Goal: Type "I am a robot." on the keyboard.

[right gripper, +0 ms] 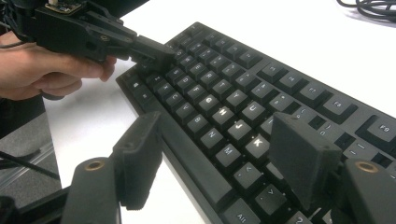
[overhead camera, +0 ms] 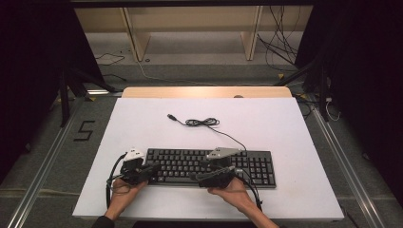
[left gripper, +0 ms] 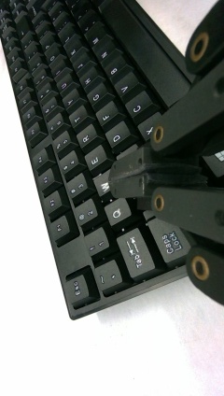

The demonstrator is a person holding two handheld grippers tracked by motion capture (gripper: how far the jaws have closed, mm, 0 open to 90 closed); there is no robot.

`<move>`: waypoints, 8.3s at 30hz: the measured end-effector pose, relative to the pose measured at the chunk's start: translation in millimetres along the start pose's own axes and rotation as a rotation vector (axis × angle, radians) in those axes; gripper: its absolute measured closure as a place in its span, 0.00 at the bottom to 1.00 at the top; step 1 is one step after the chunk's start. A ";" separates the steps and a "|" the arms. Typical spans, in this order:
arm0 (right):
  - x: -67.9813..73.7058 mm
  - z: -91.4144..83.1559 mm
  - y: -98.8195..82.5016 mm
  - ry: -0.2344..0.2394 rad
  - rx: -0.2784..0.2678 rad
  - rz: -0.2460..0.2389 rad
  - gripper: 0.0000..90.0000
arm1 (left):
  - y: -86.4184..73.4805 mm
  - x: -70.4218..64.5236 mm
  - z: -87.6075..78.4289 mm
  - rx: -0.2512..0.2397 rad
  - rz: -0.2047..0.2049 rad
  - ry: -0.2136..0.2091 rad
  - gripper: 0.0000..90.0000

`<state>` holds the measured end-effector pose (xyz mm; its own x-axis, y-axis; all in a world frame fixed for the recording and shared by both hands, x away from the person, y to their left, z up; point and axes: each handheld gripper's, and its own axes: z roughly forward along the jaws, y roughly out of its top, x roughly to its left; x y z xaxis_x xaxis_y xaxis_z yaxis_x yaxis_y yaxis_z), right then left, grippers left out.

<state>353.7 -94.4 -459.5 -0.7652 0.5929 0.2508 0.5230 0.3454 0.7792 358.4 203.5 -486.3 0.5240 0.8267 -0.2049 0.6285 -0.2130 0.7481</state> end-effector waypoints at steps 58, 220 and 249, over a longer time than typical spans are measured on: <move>-3.1 22.1 -2.2 -0.053 0.081 -0.012 1.00 | -0.6 -13.1 -27.6 -0.126 0.006 -0.121 0.43; 11.3 4.5 -4.4 0.066 0.019 -0.012 0.44 | 0.4 -0.5 -17.1 -0.113 -0.027 0.002 0.87; 14.3 -8.2 -9.5 0.075 -0.006 -0.023 0.40 | -1.2 -1.1 0.2 -0.016 0.005 0.024 0.99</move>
<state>334.7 -95.2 -458.6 -0.8031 0.5288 0.2746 0.5029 0.3542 0.7884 357.2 202.7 -487.1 0.5130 0.8379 -0.1865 0.6168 -0.2087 0.7590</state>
